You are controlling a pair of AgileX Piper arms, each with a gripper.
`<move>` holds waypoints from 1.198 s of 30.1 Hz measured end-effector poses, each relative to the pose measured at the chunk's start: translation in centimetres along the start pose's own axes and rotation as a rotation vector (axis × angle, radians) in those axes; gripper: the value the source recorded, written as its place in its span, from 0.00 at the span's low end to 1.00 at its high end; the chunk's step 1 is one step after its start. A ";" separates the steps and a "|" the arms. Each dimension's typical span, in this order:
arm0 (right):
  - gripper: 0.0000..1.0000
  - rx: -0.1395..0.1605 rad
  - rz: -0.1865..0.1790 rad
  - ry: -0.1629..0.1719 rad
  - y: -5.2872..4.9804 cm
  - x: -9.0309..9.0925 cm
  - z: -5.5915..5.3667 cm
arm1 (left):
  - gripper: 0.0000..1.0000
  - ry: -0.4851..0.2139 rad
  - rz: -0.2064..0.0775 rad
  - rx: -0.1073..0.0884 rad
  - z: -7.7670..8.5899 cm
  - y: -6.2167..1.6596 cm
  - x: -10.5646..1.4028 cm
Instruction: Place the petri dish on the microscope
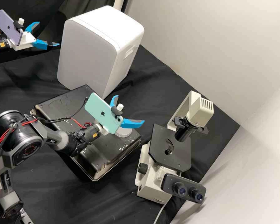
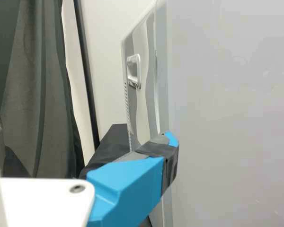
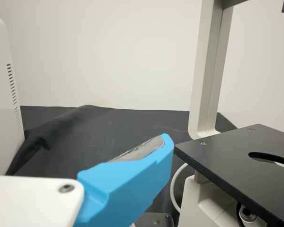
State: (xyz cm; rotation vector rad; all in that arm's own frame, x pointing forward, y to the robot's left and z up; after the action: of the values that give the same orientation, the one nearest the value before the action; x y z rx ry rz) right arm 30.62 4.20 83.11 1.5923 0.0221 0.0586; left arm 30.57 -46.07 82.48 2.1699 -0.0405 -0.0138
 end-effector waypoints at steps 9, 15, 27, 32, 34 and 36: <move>1.00 0.000 0.000 0.000 0.0 0.0 0.0 | 1.00 0.000 0.000 0.000 0.0 0.00 0.0; 1.00 0.000 0.000 0.000 0.0 0.0 0.0 | 1.00 0.000 0.000 0.000 0.0 0.00 0.0; 1.00 0.000 0.000 0.000 0.0 0.0 0.0 | 1.00 -0.090 -0.084 0.026 1.7 -1.92 -2.9; 1.00 0.000 0.000 0.000 0.0 0.0 0.0 | 1.00 -0.145 -0.086 0.028 2.5 -2.38 -4.7; 1.00 0.000 0.000 0.000 0.0 0.0 0.0 | 1.00 -0.159 -0.083 0.025 2.7 -2.38 -5.3; 1.00 0.000 0.000 0.000 0.0 0.0 0.0 | 1.00 -0.176 -0.081 0.018 3.0 -2.56 -6.2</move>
State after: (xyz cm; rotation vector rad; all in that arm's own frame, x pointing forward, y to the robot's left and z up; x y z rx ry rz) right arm 30.62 4.20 83.11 1.5923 0.0221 0.0586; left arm 24.32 -46.87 78.66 2.1816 -0.0543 -0.2519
